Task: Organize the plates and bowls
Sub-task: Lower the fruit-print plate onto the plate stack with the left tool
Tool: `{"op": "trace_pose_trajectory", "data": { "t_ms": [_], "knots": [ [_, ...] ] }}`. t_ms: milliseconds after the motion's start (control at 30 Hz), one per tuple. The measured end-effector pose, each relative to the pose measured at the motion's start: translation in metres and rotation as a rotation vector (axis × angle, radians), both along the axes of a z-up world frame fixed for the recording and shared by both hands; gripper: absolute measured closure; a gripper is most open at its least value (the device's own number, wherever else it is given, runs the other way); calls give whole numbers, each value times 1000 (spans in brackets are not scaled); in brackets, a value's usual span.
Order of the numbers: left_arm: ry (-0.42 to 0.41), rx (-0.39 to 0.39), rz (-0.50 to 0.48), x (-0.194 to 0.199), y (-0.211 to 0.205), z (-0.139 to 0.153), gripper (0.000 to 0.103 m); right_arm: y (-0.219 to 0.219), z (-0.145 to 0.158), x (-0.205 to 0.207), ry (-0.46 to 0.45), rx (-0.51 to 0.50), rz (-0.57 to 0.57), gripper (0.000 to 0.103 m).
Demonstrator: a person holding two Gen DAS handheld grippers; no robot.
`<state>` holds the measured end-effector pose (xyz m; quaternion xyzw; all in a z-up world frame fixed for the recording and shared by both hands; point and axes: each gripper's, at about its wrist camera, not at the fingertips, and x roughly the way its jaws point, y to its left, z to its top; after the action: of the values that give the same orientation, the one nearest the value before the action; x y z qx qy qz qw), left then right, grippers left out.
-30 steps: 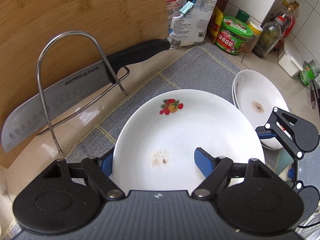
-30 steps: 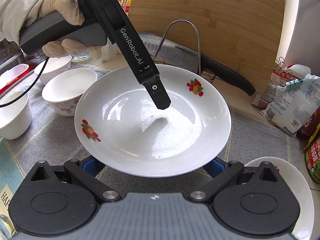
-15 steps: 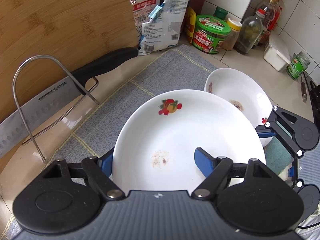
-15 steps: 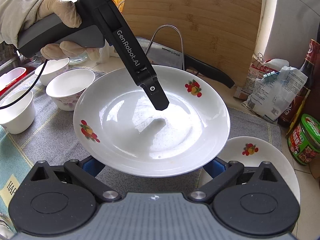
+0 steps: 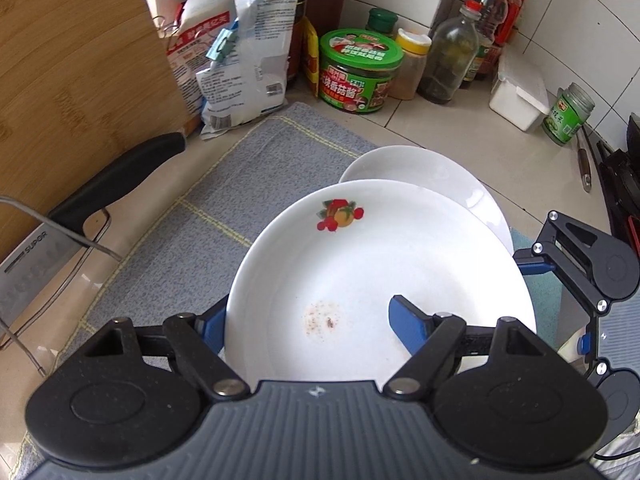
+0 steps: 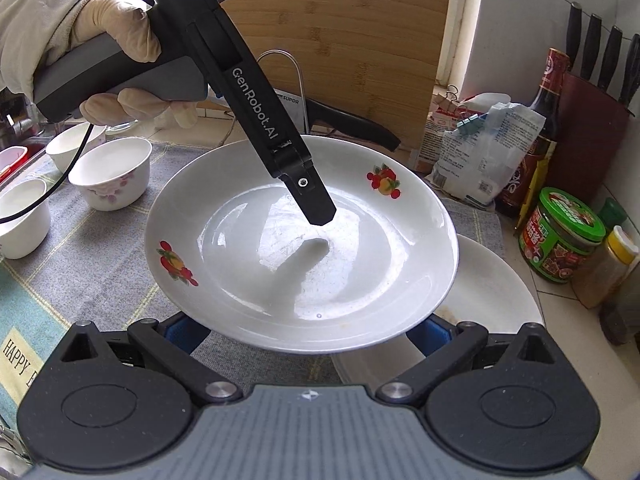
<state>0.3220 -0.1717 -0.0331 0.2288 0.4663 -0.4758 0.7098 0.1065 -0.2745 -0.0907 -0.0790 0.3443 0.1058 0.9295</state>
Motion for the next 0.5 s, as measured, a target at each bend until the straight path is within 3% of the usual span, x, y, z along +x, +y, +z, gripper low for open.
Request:
{"op": "trace_pose_trajectory", "data": {
  "t_ms": [500],
  "knots": [
    [12,-4,-119,-21,-68,-6,23,-45,-2,-27,7,-11,-122,0]
  ]
}}
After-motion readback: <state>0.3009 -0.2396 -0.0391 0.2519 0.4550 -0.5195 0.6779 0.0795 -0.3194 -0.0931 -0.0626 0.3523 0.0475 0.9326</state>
